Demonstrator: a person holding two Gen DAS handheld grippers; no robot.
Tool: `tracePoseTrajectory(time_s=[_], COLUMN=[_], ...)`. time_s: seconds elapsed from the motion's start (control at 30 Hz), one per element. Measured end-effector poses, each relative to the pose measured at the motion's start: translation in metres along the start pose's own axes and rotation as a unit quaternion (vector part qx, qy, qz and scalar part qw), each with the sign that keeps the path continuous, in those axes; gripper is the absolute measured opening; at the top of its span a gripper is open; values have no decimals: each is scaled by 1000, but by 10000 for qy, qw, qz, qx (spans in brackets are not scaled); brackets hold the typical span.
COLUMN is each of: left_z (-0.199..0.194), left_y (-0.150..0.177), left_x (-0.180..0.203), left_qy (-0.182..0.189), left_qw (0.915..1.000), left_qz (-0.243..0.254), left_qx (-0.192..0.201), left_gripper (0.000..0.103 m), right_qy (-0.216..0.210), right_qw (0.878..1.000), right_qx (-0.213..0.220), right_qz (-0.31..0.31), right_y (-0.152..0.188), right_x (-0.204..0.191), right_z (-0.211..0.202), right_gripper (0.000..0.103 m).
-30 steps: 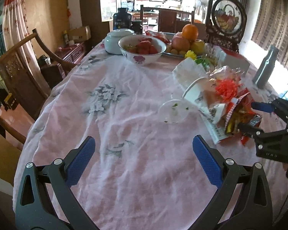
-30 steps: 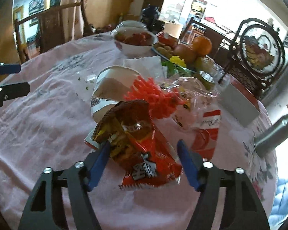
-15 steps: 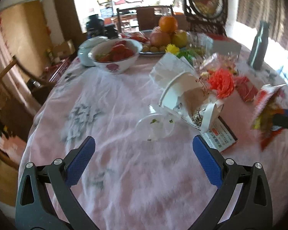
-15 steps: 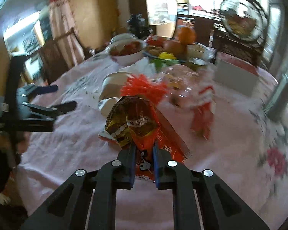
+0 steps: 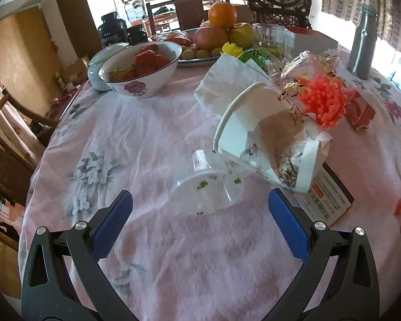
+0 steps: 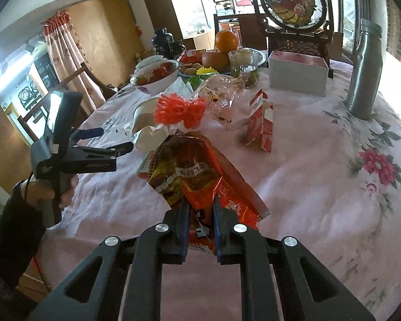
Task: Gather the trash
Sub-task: 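Grasp the red snack bag with the right tool while the left tool grasps the clear plastic cup, then carry the snack bag and plastic cup with both tools to the red wastebasket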
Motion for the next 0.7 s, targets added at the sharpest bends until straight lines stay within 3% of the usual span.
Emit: tracePoseTrajectory(time_s=[0.13, 0.23, 0.3, 0.37, 0.5, 0.7], left_z=[4, 7, 10, 14, 8, -32], left_y=[-5, -7, -7, -6, -3, 14], left_x=[2, 2, 2, 1, -4, -15], left_qy=[-37, -6, 57, 133, 228, 462], left_qw=[9999, 9999, 9999, 9997, 9996, 9982], left_qz=[82, 109, 115, 88, -41, -360], left_qx=[46, -24, -100, -192, -172, 141], left_gripper=[94, 80, 62, 56, 56, 56], right_qy=[-32, -39, -46, -43, -19, -134], right_qw=[10000, 10000, 10000, 10000, 10000, 9999], right_qx=[27, 17, 7, -6, -55, -72], right_qz=[12, -13, -19, -14, 16, 11], right_y=[0, -1, -1, -2, -2, -3], right_x=[-2, -4, -5, -5, -6, -13], right_z=[0, 1, 2, 3, 4, 3], right_gripper=[17, 18, 18, 18, 17, 16])
Point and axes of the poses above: each gripper's, at about its wrist camera, not at the fingertips, and z roughly the way its jaws point, x to its right, y to its underside, the point moved 2 cm from there along z, roughly the way its jaws point, and after that the axes turned 15 degrees about -x, right-handed, at the moved point
